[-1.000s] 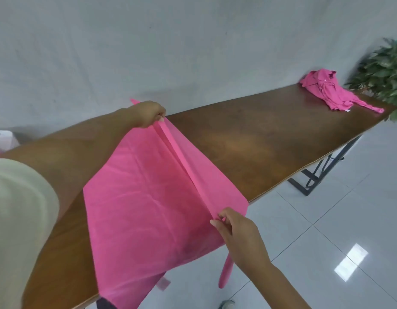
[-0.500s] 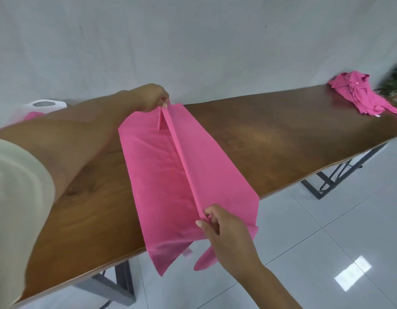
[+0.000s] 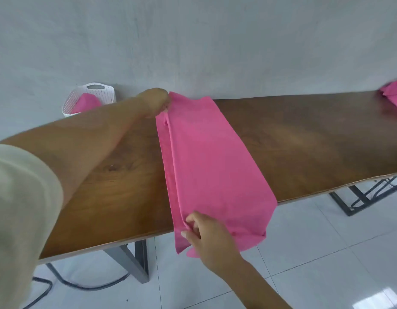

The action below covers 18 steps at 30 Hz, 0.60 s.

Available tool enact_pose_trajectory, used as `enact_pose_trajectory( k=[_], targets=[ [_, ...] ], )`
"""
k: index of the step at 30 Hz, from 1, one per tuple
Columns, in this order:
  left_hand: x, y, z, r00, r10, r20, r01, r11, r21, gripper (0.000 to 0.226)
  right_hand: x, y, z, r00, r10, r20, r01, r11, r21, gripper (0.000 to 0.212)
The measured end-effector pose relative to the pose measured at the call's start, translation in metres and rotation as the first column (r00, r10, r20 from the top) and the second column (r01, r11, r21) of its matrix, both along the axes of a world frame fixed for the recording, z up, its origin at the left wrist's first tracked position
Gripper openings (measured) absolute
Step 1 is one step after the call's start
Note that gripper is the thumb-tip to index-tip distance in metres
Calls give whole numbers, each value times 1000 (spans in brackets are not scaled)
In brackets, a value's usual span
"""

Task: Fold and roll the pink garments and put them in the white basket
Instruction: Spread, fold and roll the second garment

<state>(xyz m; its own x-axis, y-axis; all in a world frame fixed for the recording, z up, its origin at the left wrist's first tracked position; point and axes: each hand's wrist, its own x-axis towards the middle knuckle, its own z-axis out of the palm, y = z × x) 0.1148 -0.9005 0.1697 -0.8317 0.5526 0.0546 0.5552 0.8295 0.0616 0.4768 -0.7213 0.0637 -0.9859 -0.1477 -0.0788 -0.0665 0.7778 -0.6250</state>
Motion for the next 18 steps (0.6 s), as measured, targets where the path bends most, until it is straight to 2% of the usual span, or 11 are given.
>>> enact_pose_trajectory(
  k=[4,8,14,18],
  targets=[
    [29,-9,-32,999,5,46,-5,1000,-8,10,7,6,-20,998,7,61,-7,1000,-11,23],
    [52,-12,-69,996,-39,85,34,998,59,14,9,27,-29,997,-17,69,17,1000,-10,28],
    [103,24,-107,984,-132,122,102,969,227,19,11,66,-38,991,-103,89,100,995,29,19],
    [138,62,-134,982,-132,133,78,935,347,25,20,103,-54,969,-215,121,205,975,86,7]
  ],
)
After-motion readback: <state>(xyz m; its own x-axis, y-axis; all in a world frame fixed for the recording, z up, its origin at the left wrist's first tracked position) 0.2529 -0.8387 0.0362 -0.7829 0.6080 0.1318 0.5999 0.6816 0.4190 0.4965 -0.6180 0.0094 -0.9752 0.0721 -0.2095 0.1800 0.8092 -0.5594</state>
